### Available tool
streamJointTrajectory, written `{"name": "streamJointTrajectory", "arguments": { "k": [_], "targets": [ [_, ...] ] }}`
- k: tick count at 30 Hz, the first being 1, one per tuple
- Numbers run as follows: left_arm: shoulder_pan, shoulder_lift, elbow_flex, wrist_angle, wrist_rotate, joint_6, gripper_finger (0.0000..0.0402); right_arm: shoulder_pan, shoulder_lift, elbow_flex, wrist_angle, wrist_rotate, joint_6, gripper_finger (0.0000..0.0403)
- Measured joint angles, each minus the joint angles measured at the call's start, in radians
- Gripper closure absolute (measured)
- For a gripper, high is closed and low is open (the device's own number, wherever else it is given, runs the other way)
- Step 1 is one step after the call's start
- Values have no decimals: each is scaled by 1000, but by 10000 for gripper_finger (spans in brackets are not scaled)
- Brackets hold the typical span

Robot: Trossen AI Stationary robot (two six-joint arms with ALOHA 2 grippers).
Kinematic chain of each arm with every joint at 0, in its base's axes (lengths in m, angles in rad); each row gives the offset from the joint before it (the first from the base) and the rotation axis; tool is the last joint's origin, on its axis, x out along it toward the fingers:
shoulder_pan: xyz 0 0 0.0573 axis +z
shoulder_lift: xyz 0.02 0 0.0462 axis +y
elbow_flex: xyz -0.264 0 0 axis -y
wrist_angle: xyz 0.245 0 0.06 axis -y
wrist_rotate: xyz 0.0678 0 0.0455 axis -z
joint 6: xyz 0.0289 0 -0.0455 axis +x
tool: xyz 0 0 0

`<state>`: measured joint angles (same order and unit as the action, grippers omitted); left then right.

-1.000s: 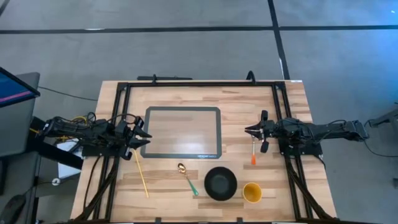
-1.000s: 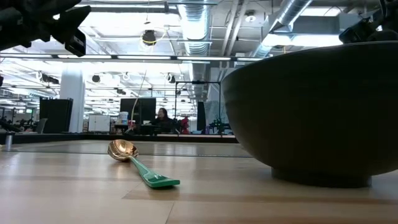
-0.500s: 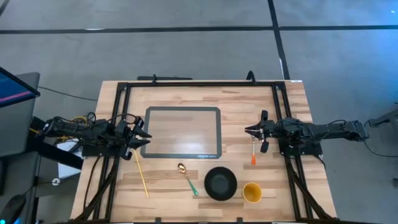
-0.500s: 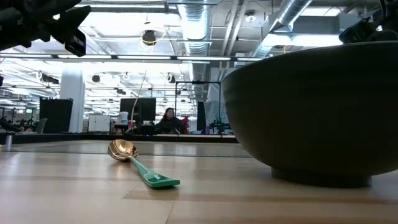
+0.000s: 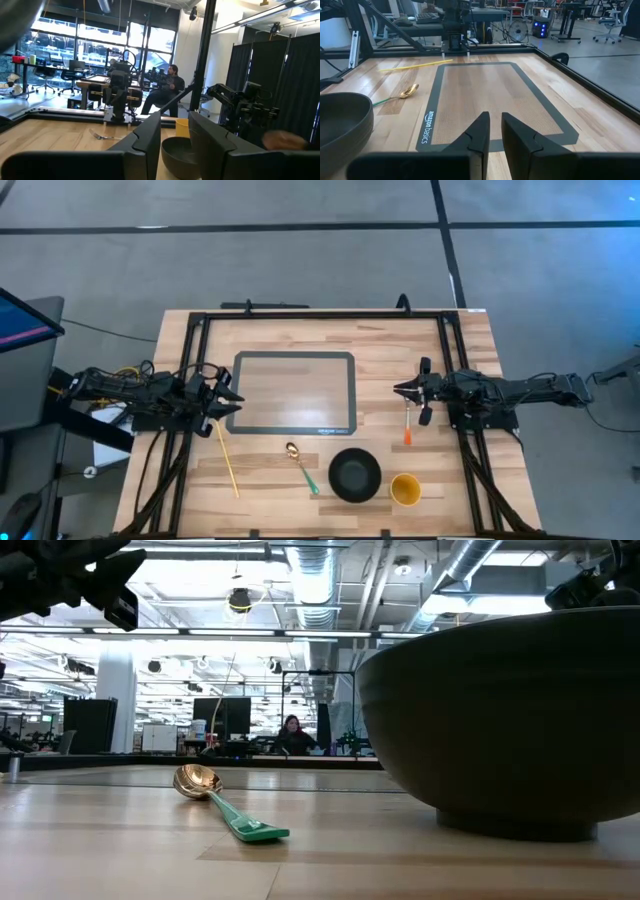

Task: Pick & Place Utensil

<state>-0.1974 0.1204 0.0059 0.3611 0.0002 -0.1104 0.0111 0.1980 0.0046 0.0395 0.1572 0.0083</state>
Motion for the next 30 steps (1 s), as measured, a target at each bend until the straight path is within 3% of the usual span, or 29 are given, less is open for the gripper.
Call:
{"name": "streamJointTrajectory", "arguments": {
  "k": [9, 15, 23, 28, 30],
  "targets": [
    [0, 0, 0, 18, 0, 0, 300, 0, 0, 0, 0, 0, -142, 361],
    [0, 0, 0, 25, 0, 0, 300, 0, 0, 0, 2, 0, -139, 361],
    [0, 0, 0, 102, 0, -29, 300, 7, -1, 0, 35, -2, 392, 361],
    [0, 11, 0, 144, -35, -23, 300, 6, -1, 0, 63, 2, 428, 361],
    [0, 34, 0, 146, -48, -25, 300, -2, -1, 0, 124, 48, 340, 361]
  ]
}}
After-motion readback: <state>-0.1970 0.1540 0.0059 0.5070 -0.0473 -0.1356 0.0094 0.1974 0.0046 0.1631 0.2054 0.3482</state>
